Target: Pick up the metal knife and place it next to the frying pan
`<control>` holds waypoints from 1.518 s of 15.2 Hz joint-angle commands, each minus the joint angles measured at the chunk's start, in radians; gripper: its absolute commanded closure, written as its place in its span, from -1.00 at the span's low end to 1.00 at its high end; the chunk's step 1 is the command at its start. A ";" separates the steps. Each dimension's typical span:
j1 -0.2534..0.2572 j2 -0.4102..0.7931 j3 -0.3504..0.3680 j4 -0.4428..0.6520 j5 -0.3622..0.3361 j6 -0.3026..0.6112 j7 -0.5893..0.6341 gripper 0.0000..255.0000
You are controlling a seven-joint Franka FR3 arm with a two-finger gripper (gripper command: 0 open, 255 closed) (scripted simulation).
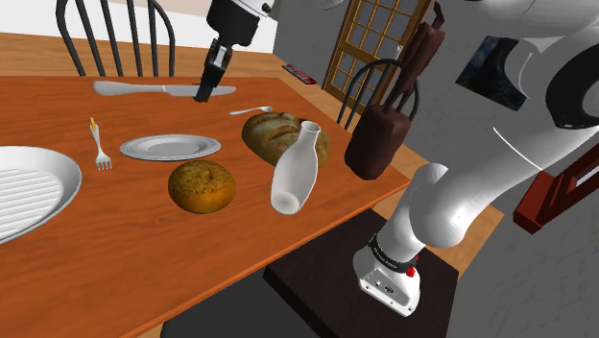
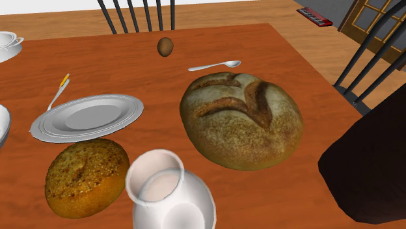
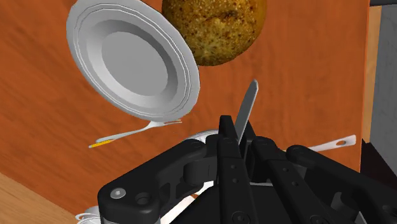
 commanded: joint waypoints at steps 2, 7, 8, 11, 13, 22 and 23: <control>0.025 0.014 0.055 0.013 -0.015 0.016 0.086 1.00; 0.063 0.052 0.143 0.054 -0.052 0.031 0.223 1.00; 0.071 0.063 0.160 0.065 -0.062 0.033 0.252 1.00; 0.094 0.104 0.213 0.108 -0.099 0.037 0.341 1.00; 0.110 0.138 0.248 0.142 -0.131 0.037 0.403 1.00; 0.192 0.298 0.355 0.277 -0.286 0.039 0.631 1.00; 0.191 0.297 0.355 0.263 -0.286 0.053 0.631 1.00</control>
